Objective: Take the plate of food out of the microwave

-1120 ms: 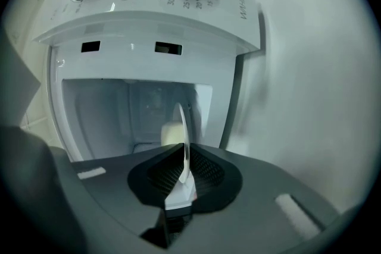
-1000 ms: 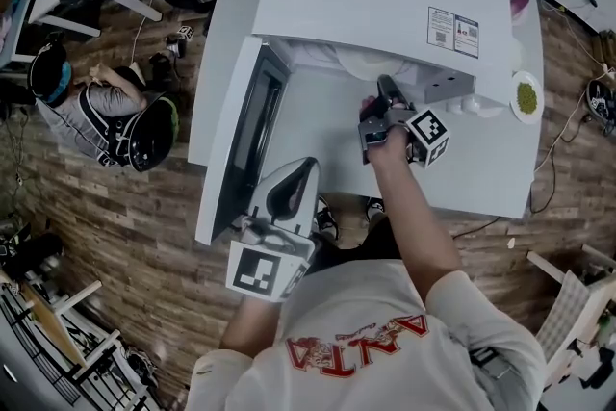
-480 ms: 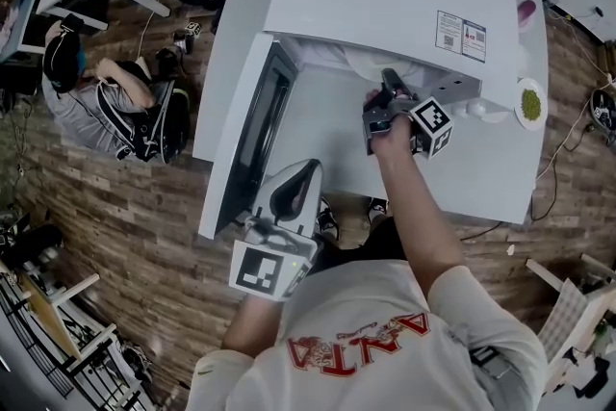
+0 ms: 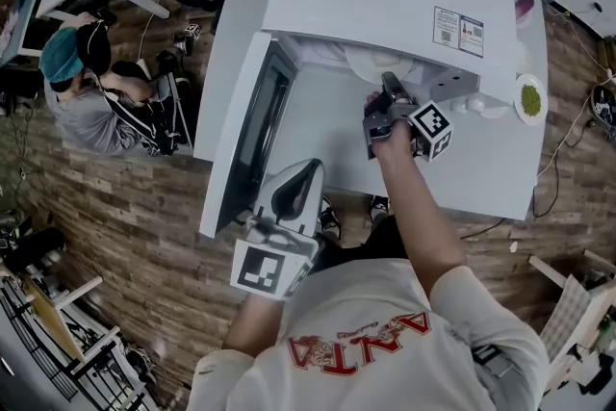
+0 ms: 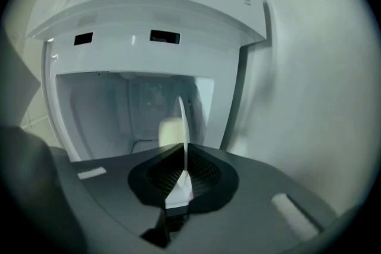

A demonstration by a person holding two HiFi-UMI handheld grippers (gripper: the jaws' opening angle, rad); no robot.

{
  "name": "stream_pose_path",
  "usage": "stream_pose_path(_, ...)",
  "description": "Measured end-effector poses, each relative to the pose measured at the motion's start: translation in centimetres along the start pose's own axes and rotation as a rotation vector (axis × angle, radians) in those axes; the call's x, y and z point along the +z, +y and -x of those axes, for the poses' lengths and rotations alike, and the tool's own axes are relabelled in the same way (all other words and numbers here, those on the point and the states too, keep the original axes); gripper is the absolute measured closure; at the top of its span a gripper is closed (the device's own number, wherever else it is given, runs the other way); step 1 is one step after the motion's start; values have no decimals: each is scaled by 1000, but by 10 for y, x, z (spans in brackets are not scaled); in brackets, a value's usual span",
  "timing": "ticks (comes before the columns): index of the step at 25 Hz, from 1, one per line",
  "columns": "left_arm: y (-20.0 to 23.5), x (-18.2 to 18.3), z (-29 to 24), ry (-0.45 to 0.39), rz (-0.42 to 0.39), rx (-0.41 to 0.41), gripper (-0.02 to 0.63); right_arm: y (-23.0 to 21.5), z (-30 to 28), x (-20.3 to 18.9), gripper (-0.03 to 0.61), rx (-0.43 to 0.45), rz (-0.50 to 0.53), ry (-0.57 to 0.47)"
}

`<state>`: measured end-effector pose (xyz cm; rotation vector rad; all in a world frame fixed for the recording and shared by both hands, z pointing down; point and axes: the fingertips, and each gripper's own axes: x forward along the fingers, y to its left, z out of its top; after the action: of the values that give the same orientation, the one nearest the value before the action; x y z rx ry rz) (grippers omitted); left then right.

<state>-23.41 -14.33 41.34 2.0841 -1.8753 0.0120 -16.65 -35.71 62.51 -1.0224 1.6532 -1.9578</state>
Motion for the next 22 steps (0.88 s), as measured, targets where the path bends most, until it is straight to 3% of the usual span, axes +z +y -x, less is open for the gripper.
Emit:
stream_pose_path(9, -1, 1, 5, -4, -8, -5, 606, 7, 22, -5, 566, 48, 9, 23)
stream_pose_path(22, -18, 10, 15, -31, -31, -38, 606, -3, 93, -60, 565, 31, -2, 166)
